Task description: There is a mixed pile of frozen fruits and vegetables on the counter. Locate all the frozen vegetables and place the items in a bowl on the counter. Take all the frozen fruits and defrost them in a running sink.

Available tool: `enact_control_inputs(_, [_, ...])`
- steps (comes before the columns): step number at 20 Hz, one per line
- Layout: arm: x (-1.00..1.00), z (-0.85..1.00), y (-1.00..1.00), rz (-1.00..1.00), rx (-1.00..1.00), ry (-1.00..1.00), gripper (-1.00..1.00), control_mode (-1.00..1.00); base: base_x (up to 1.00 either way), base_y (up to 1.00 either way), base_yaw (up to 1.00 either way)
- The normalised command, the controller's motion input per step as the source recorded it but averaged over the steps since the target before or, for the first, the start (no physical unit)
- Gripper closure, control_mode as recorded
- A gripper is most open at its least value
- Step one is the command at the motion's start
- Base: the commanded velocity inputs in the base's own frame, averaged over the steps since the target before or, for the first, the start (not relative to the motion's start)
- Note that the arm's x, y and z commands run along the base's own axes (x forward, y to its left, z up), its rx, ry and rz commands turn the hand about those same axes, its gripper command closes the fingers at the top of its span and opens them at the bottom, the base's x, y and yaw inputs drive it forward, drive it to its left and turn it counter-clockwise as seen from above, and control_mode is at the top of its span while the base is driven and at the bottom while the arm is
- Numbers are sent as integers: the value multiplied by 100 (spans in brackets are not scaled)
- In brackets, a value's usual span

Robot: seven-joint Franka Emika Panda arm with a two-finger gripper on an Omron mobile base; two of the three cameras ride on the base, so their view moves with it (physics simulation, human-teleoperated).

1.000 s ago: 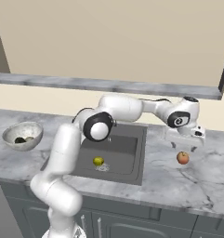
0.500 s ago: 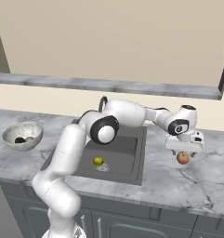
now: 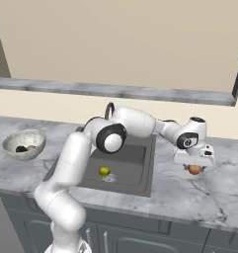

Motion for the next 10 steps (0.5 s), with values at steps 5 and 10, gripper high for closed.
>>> enact_control_inputs(5, [-5,12,4,2,0,-1,100,-100,0,0,0])
enact_control_inputs(10, [-16,45,50,8,1,-16,100,-100,0,0,0])
